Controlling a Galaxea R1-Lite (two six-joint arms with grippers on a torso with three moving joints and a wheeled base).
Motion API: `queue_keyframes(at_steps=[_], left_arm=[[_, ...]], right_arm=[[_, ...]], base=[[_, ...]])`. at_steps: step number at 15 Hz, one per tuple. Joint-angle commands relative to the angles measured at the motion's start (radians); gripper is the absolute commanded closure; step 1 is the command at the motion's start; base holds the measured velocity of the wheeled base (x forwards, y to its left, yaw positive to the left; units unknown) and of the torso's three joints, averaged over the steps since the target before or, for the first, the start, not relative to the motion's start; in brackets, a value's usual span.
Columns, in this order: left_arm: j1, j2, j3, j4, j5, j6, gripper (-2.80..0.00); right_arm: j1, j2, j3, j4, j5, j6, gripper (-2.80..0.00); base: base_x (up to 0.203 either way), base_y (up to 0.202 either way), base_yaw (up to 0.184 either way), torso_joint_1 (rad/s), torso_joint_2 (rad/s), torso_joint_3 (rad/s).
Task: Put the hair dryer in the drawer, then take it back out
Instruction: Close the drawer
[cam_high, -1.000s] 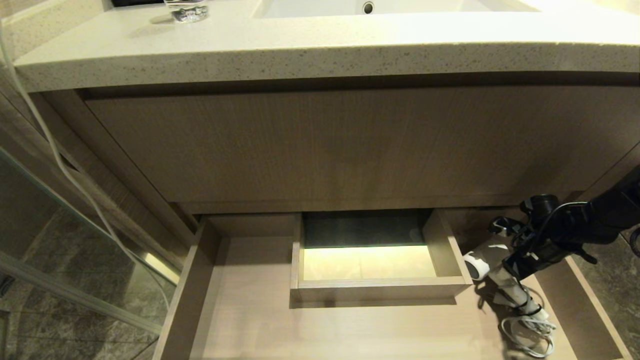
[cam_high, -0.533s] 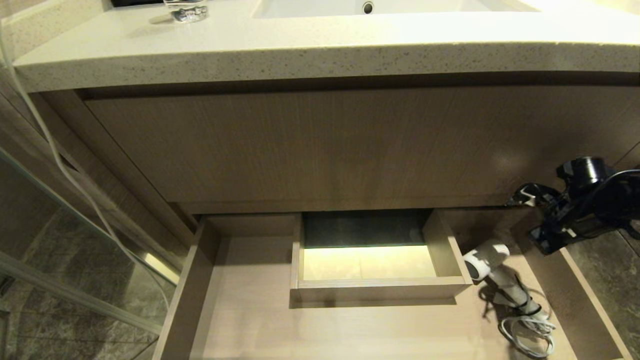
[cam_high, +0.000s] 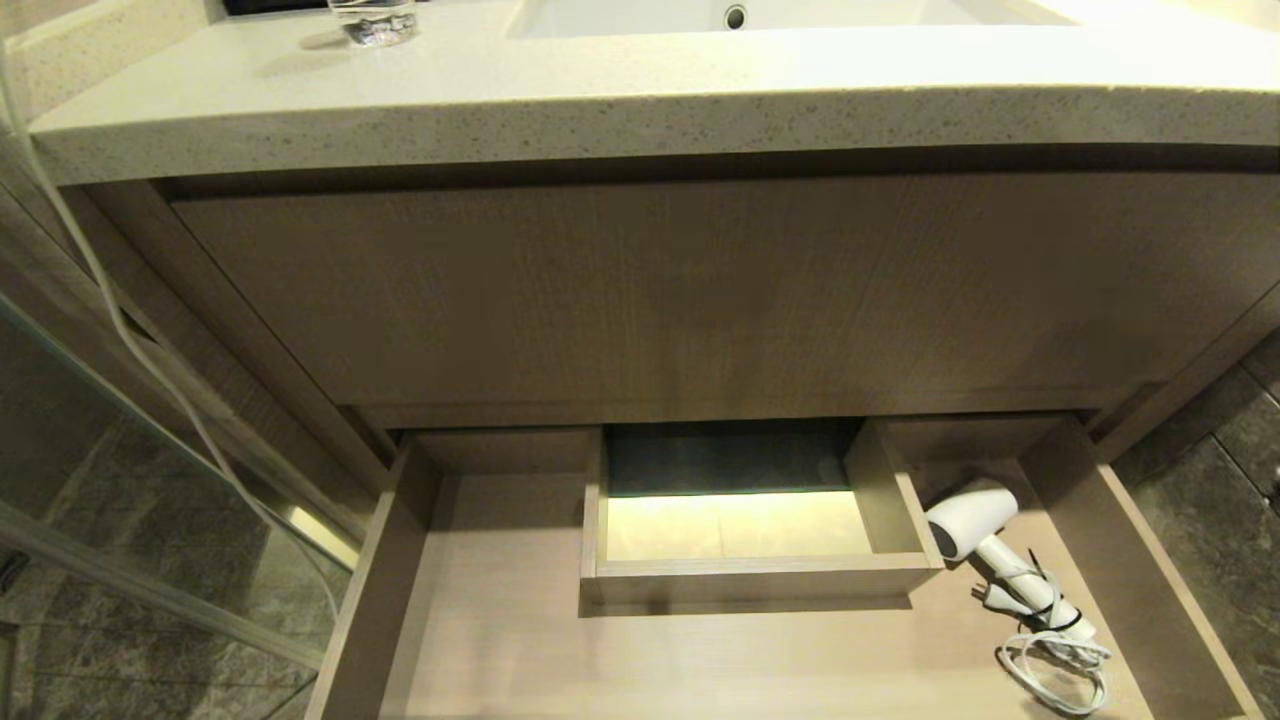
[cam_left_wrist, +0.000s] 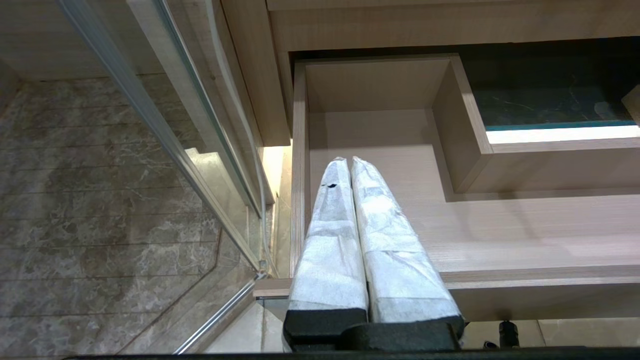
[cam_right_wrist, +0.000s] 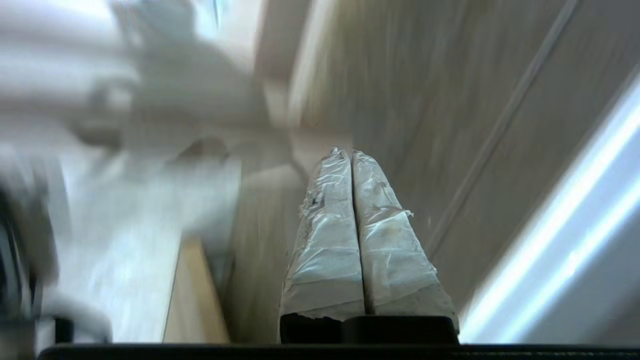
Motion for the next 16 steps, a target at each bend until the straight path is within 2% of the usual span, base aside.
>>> queue_keyframes(at_steps=[1, 4, 11, 16], left_arm=[[0.000, 0.000, 0.000, 0.000, 0.001, 0.000, 0.00], [0.000, 0.000, 0.000, 0.000, 0.001, 0.000, 0.00], [0.000, 0.000, 0.000, 0.000, 0.001, 0.000, 0.00], [0.000, 0.000, 0.000, -0.002, 0.001, 0.000, 0.00]], right_arm=[[-0.062, -0.141, 0.085, 0.032, -0.051, -0.010, 0.00], [-0.142, -0.093, 0.136, 0.032, -0.098, 0.007, 0.00], [-0.174, 0.163, 0.160, 0.031, -0.097, 0.021, 0.00], [-0.192, 0.394, 0.084, 0.023, -0.079, 0.035, 0.00]], base=[[0.000, 0.000, 0.000, 0.000, 0.00, 0.000], [0.000, 0.000, 0.000, 0.000, 0.00, 0.000], [0.000, 0.000, 0.000, 0.000, 0.00, 0.000], [0.000, 0.000, 0.000, 0.000, 0.00, 0.000]])
